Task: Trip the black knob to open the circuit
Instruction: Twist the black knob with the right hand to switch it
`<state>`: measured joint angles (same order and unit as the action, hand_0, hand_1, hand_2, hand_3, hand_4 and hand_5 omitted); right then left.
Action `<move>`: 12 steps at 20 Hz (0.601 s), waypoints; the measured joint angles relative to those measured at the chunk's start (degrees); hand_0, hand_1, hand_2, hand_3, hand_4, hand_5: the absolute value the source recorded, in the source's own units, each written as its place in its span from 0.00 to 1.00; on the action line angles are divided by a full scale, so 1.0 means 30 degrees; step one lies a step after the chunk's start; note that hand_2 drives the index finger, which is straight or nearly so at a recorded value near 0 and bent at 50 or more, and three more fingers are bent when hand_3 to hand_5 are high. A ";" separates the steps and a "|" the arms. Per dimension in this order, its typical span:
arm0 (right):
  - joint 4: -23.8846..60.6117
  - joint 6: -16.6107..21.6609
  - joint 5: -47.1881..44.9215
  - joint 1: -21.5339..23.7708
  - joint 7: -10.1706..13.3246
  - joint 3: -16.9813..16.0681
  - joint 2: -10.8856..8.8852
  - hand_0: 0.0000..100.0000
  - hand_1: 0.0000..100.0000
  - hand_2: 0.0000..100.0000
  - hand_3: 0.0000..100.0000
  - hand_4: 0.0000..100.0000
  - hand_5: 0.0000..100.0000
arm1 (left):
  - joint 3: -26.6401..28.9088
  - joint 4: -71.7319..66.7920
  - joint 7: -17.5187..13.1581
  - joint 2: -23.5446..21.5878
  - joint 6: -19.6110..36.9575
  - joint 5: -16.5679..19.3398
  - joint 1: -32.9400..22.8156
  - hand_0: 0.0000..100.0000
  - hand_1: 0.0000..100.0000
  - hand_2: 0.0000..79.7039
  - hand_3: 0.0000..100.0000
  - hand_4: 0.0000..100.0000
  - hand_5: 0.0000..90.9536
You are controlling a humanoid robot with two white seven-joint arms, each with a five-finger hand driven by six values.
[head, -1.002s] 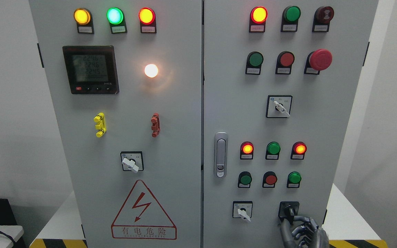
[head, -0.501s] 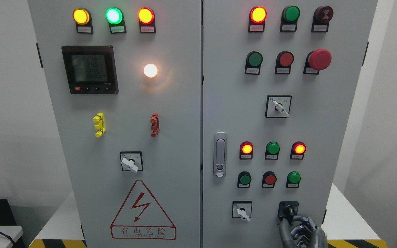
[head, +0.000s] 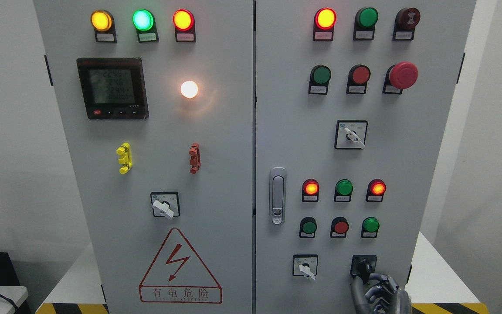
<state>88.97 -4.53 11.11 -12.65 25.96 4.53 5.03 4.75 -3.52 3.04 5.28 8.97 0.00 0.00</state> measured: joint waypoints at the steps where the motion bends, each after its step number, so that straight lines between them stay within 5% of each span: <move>1: 0.0003 -0.0001 -0.0001 0.0000 -0.0004 0.0001 0.0009 0.47 0.74 0.54 0.88 0.90 0.93 | 0.0000 0.0000 0.0000 0.0000 0.0000 0.0000 0.0000 0.12 0.39 0.00 0.00 0.00 0.00; 12: 0.0054 -0.0001 -0.0011 0.0026 -0.0005 0.0028 0.0064 0.48 0.73 0.56 0.89 0.90 0.93 | 0.0000 0.0000 -0.0001 0.0000 0.0001 0.0000 0.0000 0.12 0.39 0.00 0.00 0.00 0.00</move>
<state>89.13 -4.53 11.08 -12.57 25.95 4.61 5.23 4.75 -3.52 3.04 5.28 8.97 0.00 0.00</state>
